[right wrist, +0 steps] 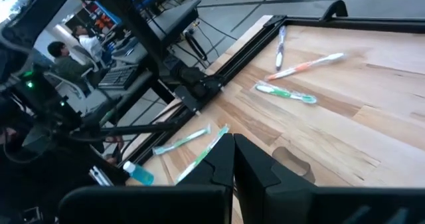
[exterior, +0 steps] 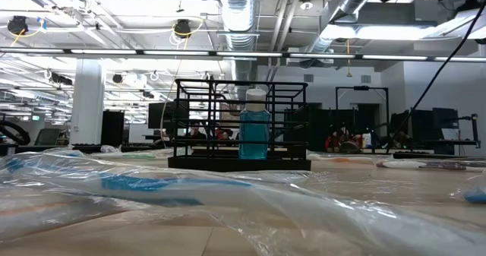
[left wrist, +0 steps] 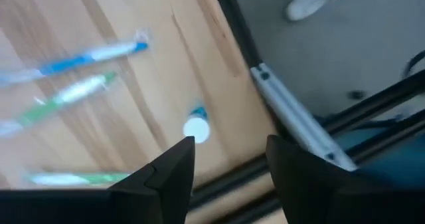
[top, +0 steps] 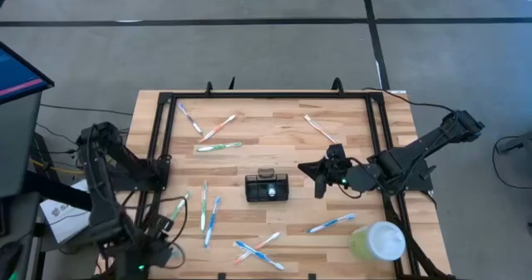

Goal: Pick & Place toothbrushing station
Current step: Put the mouthwash into the middle section of the mesh organizer

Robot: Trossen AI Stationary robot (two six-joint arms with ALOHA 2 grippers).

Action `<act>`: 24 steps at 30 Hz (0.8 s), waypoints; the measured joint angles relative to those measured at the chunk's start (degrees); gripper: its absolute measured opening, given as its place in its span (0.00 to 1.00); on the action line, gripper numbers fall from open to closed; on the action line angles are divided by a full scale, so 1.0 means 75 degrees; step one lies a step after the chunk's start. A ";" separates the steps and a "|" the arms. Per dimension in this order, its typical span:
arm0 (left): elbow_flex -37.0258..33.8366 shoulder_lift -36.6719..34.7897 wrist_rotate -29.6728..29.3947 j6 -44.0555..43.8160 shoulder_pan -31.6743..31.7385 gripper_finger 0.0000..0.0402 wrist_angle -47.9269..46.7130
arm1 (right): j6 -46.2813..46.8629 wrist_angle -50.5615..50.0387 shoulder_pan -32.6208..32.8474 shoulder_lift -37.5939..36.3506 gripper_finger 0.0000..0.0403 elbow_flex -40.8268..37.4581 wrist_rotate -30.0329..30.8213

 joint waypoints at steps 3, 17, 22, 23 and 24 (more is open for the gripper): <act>-0.0356 0.0001 -0.0386 0.0173 -0.0292 0.45 -0.0005 | 0.0003 0.0095 -0.0043 0.0003 0.00 -0.0001 0.0000; -0.1668 -0.0002 -0.0385 0.0588 -0.0382 0.45 0.1226 | 0.0201 0.0299 -0.0057 0.0003 0.00 0.0001 0.0411; -0.2028 -0.0002 -0.0316 0.0738 -0.0416 0.45 0.1915 | 0.0198 0.0295 -0.0054 0.0003 0.00 0.0001 0.0411; -0.2088 -0.0002 -0.0306 0.0786 -0.0427 0.45 0.2012 | 0.0201 0.0295 -0.0054 0.0003 0.00 0.0001 0.0410; -0.2121 -0.0002 -0.0286 0.0798 -0.0428 0.45 0.2023 | 0.0201 0.0292 -0.0054 0.0003 0.00 0.0001 0.0411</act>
